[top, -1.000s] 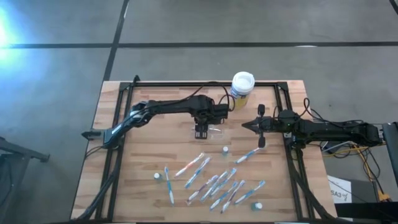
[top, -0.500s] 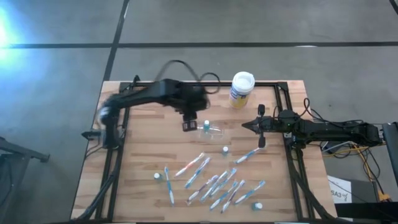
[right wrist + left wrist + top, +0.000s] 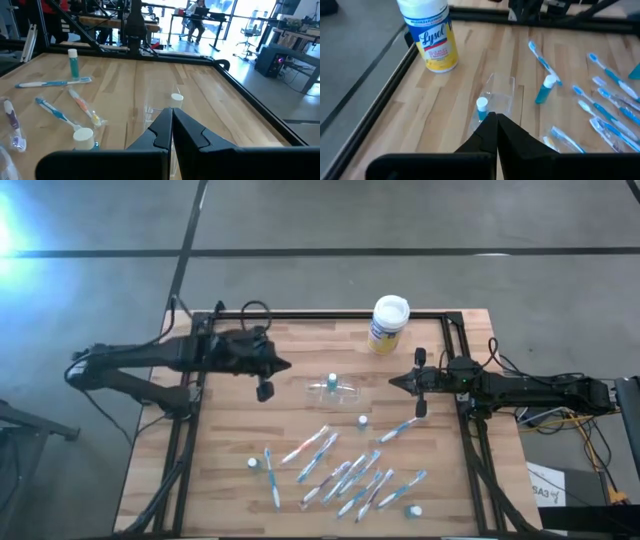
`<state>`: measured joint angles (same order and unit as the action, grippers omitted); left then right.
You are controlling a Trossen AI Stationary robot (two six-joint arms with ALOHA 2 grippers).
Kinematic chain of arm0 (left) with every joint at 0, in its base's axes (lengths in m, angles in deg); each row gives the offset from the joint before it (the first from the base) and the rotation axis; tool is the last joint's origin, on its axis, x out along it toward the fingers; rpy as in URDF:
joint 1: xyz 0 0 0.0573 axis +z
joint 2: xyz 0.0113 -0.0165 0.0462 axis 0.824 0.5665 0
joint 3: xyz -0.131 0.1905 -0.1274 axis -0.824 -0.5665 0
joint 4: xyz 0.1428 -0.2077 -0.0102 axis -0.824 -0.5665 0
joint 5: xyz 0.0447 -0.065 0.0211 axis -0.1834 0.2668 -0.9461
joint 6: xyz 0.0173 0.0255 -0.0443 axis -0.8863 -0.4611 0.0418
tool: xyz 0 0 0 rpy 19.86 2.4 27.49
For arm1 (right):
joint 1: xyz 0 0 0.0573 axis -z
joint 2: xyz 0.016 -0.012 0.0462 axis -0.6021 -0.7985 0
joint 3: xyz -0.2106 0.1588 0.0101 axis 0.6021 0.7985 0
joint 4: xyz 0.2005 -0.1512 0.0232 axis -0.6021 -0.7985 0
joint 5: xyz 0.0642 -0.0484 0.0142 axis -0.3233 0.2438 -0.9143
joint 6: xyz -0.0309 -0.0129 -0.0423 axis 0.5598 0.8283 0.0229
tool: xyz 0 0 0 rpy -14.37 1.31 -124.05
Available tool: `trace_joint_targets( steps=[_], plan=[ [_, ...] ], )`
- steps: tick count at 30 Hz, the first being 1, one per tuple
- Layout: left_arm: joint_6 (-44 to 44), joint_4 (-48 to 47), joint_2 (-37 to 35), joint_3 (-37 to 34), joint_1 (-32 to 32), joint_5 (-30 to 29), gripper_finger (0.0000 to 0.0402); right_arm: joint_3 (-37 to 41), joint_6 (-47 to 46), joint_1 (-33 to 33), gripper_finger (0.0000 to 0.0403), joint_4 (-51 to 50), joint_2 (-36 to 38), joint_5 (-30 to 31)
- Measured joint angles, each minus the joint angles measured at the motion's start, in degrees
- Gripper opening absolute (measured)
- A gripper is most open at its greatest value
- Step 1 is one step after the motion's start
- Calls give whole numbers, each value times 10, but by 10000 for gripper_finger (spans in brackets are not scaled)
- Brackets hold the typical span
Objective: Pick & Place toothbrushing station
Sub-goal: Put the blue mouthwash into the transparent organizer
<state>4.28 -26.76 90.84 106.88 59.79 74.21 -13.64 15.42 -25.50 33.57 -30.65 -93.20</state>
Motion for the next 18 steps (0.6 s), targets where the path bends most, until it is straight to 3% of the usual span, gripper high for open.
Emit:
trace_joint_targets(
  steps=[4,8,13,18],
  plan=[
    [10,135,-9,-99,0,-1,4,0,0,0,8,1,0,1],
    [9,239,31,-145,0,-6,3,0,0,0,8,2,0,2],
    [-17,293,112,-148,0,-30,3,1,1,0,8,2,0,2],
    [-50,302,194,-109,0,-51,3,1,2,0,8,2,0,4]
  ],
)
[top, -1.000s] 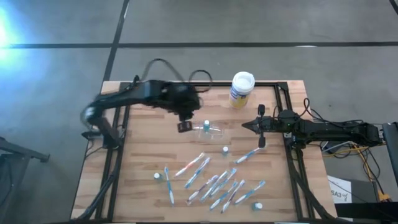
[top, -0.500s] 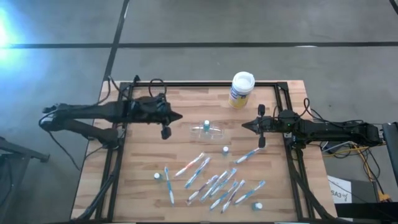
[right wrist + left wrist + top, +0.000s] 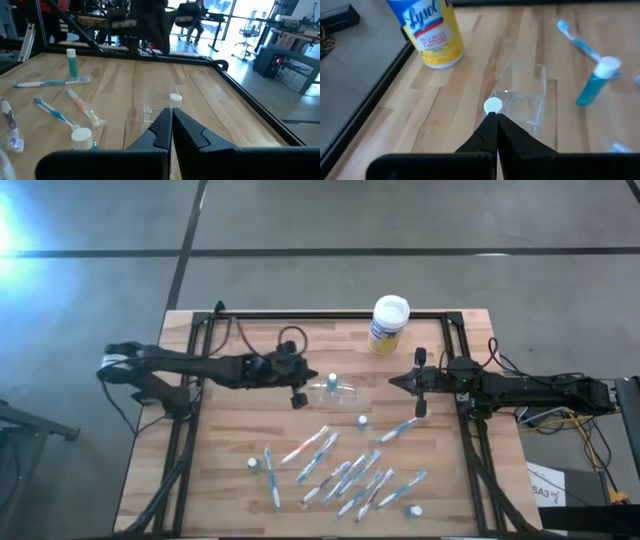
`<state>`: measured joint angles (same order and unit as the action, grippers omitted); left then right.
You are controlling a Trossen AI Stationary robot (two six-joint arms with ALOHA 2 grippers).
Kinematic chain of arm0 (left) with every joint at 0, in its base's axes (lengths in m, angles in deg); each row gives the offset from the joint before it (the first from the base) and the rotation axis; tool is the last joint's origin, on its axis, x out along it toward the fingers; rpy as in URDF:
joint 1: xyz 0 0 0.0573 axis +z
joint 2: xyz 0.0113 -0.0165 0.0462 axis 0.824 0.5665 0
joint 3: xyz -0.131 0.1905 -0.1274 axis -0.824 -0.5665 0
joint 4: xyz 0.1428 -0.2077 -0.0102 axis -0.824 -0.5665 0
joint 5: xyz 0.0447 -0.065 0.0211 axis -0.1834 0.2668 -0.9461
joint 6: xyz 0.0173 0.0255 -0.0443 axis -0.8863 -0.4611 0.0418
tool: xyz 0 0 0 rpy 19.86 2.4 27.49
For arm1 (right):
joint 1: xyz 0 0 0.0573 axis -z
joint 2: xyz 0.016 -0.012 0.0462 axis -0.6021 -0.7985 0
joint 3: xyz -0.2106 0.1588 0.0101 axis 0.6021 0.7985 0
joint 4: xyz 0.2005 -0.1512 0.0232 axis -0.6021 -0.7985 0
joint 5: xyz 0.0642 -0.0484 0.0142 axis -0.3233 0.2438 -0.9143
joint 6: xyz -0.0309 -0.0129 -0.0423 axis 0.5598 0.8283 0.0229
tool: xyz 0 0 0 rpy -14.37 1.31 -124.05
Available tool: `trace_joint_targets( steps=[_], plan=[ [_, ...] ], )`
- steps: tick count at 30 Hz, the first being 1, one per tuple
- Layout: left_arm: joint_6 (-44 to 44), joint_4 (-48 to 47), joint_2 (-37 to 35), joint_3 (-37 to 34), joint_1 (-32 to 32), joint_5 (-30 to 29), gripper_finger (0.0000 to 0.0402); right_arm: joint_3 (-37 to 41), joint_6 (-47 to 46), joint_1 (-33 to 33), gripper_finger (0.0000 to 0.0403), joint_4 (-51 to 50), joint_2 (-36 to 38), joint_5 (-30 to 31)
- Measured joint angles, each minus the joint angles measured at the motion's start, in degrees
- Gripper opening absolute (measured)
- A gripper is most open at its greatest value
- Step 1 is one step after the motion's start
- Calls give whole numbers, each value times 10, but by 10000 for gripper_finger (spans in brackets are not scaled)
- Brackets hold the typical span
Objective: Pick & Place toothbrushing station
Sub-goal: Put the blue mouthwash into the transparent organizer
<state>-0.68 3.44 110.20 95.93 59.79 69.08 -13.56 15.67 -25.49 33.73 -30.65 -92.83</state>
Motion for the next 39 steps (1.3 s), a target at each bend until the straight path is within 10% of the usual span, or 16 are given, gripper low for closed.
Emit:
trace_joint_targets(
  steps=[13,39],
  plan=[
    [-27,1,141,90,1,-16,2,0,0,0,8,-1,0,0],
    [-28,3,153,94,9,-14,2,0,3,0,8,-1,0,1]
  ],
)
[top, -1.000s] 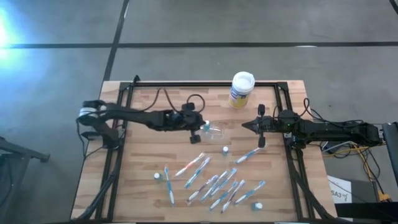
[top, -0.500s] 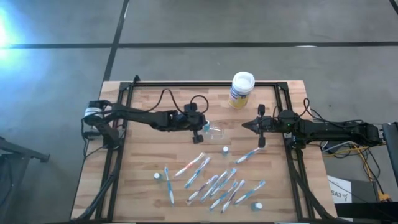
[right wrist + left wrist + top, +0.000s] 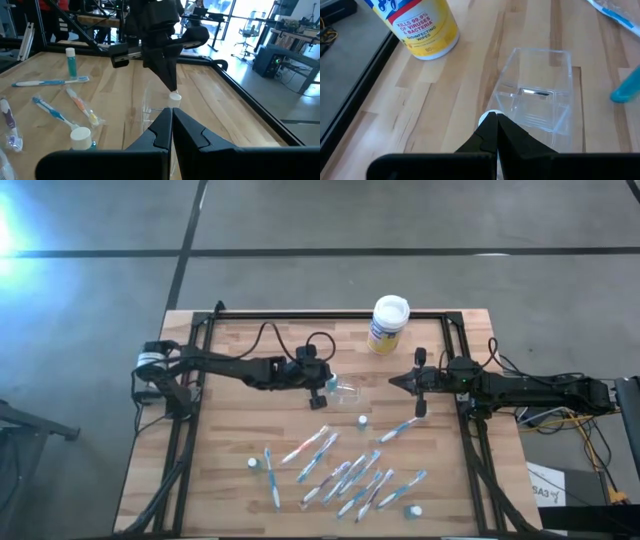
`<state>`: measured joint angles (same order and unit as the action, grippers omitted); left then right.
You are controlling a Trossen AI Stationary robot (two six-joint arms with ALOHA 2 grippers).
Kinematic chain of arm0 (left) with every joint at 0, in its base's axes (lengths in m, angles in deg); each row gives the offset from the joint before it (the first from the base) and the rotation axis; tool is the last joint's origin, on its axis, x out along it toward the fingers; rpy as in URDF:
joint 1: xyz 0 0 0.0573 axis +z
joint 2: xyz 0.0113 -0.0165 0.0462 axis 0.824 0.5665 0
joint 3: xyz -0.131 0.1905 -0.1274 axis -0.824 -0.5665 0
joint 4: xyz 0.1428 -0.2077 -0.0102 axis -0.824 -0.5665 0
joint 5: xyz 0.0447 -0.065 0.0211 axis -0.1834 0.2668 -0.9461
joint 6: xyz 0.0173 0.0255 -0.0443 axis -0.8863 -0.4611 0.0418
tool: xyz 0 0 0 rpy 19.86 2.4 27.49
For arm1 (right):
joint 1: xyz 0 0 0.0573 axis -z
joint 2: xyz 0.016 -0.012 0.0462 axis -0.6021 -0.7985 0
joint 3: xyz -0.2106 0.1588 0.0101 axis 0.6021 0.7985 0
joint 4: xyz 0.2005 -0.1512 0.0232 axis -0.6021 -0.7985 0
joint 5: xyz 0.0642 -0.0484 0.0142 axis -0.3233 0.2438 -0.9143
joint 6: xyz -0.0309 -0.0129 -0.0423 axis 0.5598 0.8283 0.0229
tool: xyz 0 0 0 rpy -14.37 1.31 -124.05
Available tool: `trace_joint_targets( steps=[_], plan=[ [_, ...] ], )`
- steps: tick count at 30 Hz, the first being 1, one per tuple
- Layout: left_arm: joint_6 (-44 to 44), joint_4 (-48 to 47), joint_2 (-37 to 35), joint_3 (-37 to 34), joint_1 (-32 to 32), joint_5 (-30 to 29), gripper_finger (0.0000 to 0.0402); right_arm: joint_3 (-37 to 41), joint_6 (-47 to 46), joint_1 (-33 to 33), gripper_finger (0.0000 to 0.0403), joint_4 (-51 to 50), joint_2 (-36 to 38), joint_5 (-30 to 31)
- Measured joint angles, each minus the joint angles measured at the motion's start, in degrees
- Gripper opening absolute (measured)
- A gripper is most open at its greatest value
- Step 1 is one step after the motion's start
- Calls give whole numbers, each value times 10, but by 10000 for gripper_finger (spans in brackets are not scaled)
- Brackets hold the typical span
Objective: Pick & Place toothbrushing station
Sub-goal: Put the blue mouthwash into the transparent organizer
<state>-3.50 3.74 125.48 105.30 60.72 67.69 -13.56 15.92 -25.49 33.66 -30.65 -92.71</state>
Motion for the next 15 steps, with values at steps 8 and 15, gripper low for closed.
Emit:
trace_joint_targets(
  steps=[8,15],
  plan=[
    [-8,0,0,0,3,10,2,0,7,0,8,5,0,1],
    [-3,-4,0,-8,9,24,2,0,7,0,8,5,0,1]
  ],
)
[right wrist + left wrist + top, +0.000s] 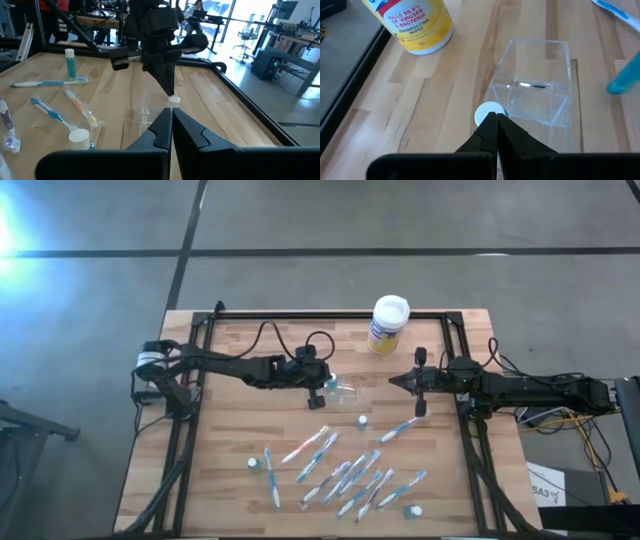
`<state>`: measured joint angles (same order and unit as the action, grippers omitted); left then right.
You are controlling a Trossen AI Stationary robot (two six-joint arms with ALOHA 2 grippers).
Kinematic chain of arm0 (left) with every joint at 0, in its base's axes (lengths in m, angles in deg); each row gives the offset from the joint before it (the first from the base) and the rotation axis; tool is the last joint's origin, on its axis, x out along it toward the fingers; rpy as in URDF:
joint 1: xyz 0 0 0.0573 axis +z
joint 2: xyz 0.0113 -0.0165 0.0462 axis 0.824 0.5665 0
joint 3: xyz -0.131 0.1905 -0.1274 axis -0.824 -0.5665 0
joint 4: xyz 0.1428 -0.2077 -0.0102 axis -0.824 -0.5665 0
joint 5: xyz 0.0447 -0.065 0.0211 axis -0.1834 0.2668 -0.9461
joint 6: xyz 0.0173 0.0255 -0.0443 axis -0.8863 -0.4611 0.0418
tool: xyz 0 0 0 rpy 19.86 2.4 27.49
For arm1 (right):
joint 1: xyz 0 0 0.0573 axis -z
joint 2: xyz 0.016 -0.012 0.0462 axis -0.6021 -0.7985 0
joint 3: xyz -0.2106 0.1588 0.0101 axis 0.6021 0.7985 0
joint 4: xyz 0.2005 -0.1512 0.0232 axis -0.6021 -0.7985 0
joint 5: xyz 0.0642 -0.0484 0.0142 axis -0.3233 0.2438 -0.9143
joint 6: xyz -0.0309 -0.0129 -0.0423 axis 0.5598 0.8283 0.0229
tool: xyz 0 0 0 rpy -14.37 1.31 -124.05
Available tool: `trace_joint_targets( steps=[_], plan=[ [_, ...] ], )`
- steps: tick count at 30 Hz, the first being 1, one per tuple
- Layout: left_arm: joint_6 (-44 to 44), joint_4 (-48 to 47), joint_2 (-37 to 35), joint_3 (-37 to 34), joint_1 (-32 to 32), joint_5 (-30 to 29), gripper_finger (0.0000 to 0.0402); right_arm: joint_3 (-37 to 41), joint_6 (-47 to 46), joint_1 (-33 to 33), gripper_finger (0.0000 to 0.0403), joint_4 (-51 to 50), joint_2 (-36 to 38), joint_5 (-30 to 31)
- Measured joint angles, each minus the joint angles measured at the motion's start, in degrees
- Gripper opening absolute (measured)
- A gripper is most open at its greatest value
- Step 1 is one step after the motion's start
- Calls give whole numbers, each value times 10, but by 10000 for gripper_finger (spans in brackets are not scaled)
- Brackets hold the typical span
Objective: Pick & Place toothbrushing station
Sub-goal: Put the blue mouthwash into the transparent organizer
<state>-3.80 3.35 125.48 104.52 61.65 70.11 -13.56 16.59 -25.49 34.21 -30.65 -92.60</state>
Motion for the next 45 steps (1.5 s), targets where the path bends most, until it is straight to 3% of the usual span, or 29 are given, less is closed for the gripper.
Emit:
trace_joint_targets(
  steps=[27,32,45],
  plan=[
    [5,31,1,2,0,-1,2,0,4,0,8,-1,0,0],
    [0,55,21,4,3,25,1,0,4,0,8,0,0,0],
    [8,30,27,9,4,-5,1,0,4,0,8,0,0,-1]
  ],
)
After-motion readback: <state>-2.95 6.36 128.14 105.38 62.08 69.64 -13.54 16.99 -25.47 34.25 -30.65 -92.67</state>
